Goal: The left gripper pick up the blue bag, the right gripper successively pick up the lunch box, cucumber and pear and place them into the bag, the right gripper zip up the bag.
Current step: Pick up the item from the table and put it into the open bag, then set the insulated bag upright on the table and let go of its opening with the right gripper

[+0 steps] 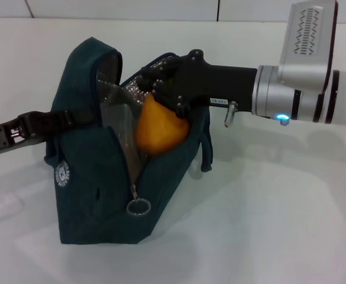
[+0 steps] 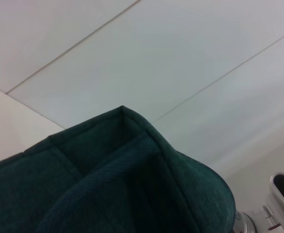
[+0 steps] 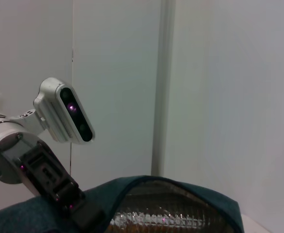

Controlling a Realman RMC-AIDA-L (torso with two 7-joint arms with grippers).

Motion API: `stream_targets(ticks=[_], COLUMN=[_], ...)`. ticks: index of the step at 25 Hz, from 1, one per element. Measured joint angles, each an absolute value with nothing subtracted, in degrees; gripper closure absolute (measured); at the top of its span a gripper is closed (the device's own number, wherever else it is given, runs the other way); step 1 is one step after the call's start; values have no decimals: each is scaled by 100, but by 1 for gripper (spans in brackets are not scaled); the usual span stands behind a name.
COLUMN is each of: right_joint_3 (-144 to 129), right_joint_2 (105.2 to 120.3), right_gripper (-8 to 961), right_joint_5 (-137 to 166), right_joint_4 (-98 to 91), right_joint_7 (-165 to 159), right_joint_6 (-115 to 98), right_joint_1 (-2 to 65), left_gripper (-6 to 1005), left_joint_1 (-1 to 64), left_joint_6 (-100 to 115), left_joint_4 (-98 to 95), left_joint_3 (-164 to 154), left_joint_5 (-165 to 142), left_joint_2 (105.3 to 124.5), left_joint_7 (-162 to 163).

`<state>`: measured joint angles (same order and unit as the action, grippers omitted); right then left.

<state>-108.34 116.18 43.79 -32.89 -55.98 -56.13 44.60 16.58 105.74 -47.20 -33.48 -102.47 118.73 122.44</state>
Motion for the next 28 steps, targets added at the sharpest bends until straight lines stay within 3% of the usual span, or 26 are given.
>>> stream_targets(ticks=[13,19,24,28], right_joint_3=[-10859,-10702,-10317,-9917], right_joint_2=[11618,11609,11593,11574], right_gripper=[711,534,305,270], right_joint_5=[4366,4360,4358,4361], right_joint_4=[-3338,-3430,-3482,-3486], right_joint_7=[-5584,-5559,-5560,-5553], right_joint_6=[-5624,-5643,-5819,-6028], right_joint_1=[4400,4276,4095,3885], left_gripper=[962,962,962,962], left_joint_1=[1596,1570,1555,1555], left_joint_6=[10590,10584,10577,10575], left_joint_4=[-4720,-4720,-4720,-4720], left_joint_3=[-3345,-3339,-3339,-3339], left_joint_5=[-10246,-10246,-10246,-10248], left_joint_2=[11872,11859,11856,11855], left_joint_7=[12241,12223,12218,12217])
